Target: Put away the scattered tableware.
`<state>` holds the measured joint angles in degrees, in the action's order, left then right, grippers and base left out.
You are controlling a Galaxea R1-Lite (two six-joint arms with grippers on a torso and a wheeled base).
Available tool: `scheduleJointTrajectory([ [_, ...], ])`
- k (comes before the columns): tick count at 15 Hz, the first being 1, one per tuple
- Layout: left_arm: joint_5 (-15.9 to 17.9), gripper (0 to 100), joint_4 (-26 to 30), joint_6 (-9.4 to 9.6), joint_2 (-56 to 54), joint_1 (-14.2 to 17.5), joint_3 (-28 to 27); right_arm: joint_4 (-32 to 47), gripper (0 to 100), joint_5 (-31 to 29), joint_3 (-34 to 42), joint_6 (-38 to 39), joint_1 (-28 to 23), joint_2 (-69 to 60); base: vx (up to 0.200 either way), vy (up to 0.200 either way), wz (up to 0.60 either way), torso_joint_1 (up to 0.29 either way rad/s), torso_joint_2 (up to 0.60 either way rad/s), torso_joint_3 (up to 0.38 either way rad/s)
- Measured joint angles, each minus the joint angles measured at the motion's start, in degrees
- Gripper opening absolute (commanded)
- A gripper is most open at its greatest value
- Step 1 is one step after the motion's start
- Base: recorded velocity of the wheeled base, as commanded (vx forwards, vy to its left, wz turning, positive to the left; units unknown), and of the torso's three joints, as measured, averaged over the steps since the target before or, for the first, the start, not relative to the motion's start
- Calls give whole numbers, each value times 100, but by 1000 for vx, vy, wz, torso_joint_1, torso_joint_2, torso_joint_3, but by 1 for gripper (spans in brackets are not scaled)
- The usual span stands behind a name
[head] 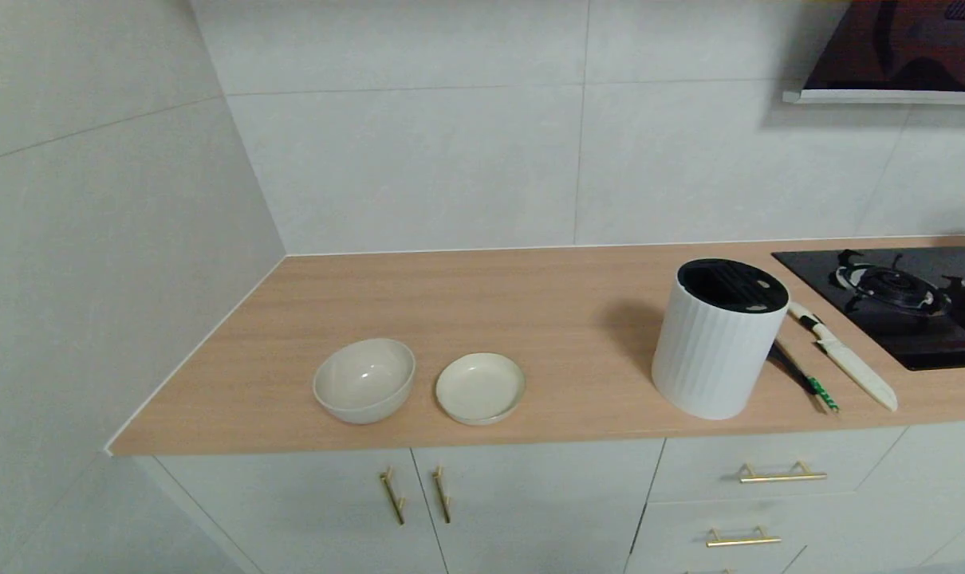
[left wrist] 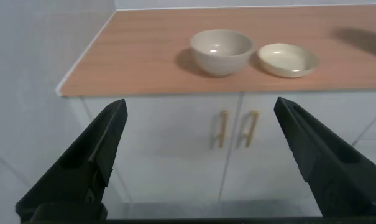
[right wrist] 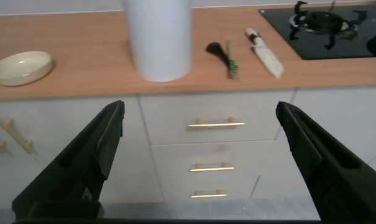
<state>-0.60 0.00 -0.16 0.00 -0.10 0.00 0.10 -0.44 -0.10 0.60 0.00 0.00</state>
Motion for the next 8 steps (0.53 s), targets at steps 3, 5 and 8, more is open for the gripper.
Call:
scheduleJointTrajectory([
  [3,0,100,0,0,0,0,0,0,100,0,0,2,0,-2,0,200,0,2,7,4],
  [5,0,100,0,0,0,0,0,0,100,0,0,2,0,-2,0,200,0,2,0,0],
  [8,0,100,0,0,0,2,0,-2,100,0,0,2,0,0,0,200,0,2,4,-1],
])
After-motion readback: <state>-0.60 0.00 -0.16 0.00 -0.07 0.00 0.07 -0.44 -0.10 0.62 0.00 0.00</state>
